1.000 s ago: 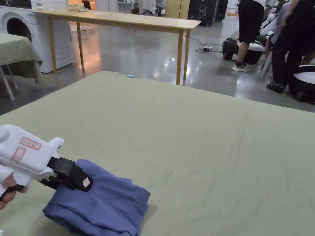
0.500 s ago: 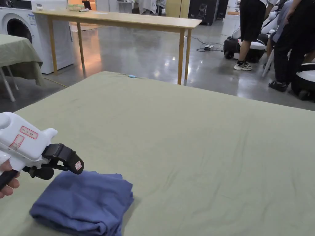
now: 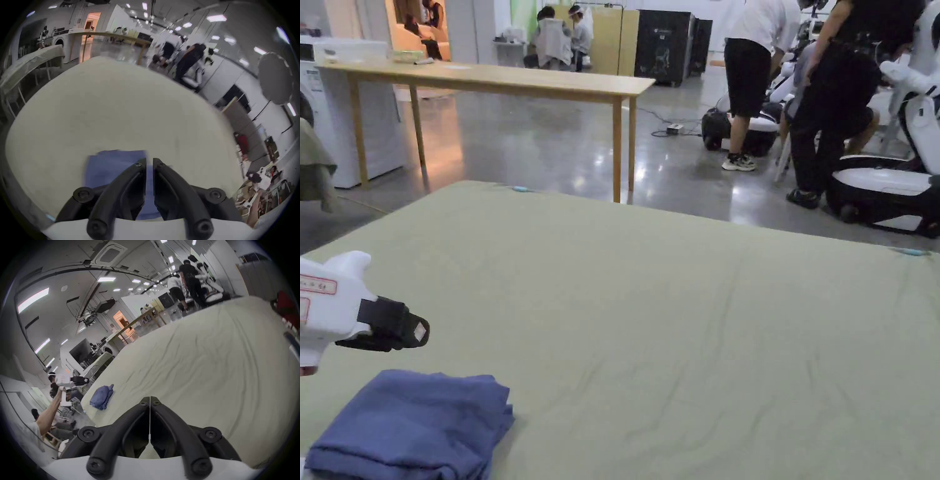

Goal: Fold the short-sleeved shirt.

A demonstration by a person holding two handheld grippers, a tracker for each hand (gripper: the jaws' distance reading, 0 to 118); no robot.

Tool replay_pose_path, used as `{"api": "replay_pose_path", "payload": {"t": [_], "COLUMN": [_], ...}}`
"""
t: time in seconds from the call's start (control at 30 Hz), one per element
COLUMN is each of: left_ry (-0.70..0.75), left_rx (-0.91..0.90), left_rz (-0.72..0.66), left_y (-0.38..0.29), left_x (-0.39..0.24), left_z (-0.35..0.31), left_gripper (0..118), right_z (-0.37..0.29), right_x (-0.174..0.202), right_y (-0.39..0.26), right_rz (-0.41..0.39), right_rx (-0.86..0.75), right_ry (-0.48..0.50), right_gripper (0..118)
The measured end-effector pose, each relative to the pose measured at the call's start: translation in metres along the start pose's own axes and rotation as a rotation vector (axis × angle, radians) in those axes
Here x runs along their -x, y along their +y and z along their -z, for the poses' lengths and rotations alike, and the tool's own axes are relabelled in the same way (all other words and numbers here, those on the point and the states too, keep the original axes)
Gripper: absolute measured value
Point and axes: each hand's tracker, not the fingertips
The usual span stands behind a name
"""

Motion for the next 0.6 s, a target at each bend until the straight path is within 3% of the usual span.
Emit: {"api": "replay_pose_path", "payload": {"t": [0.1, 0.23, 0.3, 0.33, 0.37, 0.43, 0.6], "left_ry": [0.022, 0.016, 0.047, 0.072, 0.186, 0.22, 0.18], "left_rx": [-0.126, -0.283, -0.363, -0.417, -0.559, -0.605, -0.597], "left_rz": [0.116, 0.144, 0.195, 0.246, 0.48, 0.588, 0.532], "left_y": [-0.027, -0.084, -0.101, -0.112, -0.111, -0.119, -0.134], "left_x": [-0.084, -0.206, -0.248, -0.271, -0.291, -0.315, -0.346], "left_z": [0.007, 0.018, 0.022, 0.025, 0.023, 0.031, 0.036], "left_gripper": [8, 8, 8, 8, 8, 8, 8], "right_z": [-0.008, -0.008, -0.009, -0.009, -0.009, -0.013, -0.02], "right_x": [0.021, 0.051, 0.063, 0.068, 0.073, 0.078, 0.086], "right_y": [0.014, 0.032, 0.035, 0.035, 0.035, 0.034, 0.03], "right_rz": [-0.101, -0.329, -0.415, -0.45, -0.484, -0.517, -0.511], "right_rx": [-0.11, -0.261, -0.324, -0.376, -0.415, -0.461, -0.454], "right_ry": [-0.14, -0.461, -0.555, -0.608, -0.654, -0.66, -0.615], "right_gripper": [1, 1, 1, 1, 1, 1, 2]}}
